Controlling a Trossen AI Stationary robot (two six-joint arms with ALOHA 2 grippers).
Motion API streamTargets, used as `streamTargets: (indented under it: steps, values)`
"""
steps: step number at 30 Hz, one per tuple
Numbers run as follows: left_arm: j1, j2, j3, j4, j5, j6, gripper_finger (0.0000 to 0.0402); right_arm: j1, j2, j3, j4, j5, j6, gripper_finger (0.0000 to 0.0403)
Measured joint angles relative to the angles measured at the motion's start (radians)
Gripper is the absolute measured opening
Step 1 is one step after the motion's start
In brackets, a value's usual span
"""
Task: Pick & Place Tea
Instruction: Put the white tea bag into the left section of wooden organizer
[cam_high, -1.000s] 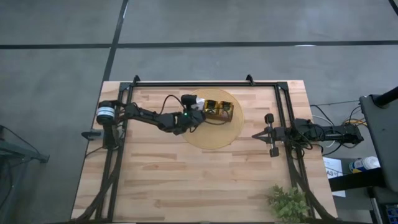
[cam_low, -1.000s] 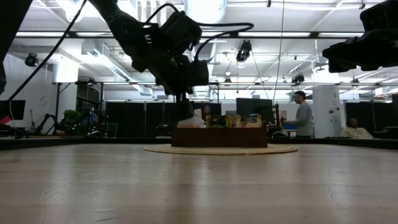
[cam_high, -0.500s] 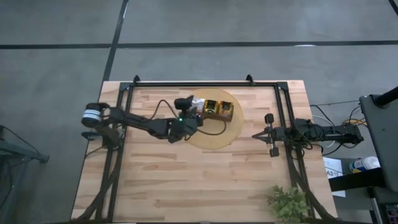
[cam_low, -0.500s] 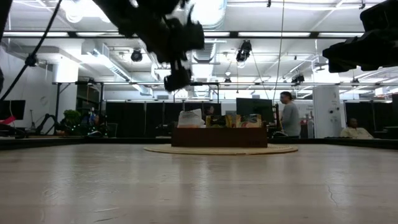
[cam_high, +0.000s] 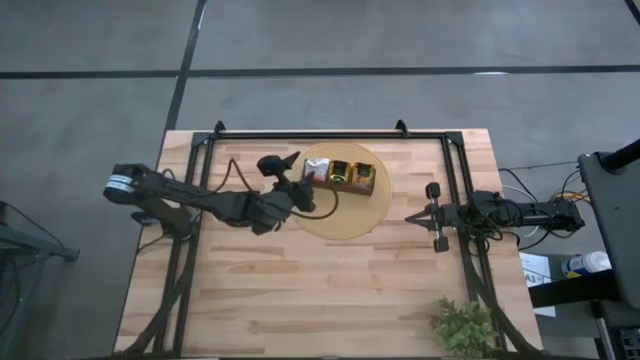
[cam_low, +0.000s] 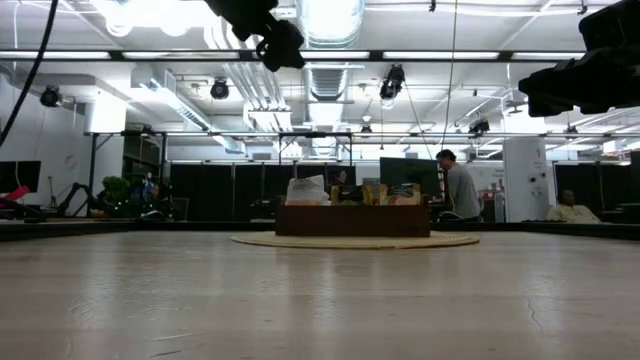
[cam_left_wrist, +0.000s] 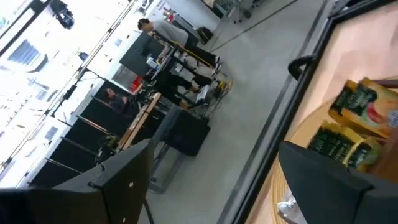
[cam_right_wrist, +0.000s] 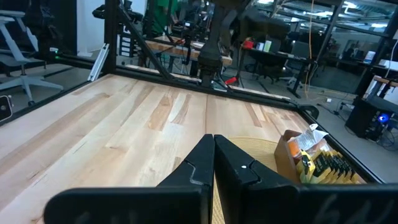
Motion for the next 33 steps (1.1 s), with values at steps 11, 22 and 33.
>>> streamTargets:
  steps: [11,22,33]
  values:
    - [0.003,-0.018,0.071,-0.060,0.166,0.012,0.0089,0.000,0.000,0.000,0.000,0.000,0.000,0.0009]
    - [0.129,-0.018,0.124,-0.433,0.628,-0.140,0.0001,0.000,0.000,0.000,0.000,0.000,0.000,0.0009]
    - [0.344,0.065,0.124,-0.563,0.978,-0.084,0.0000,0.000,0.000,0.000,0.000,0.000,0.000,0.0009]
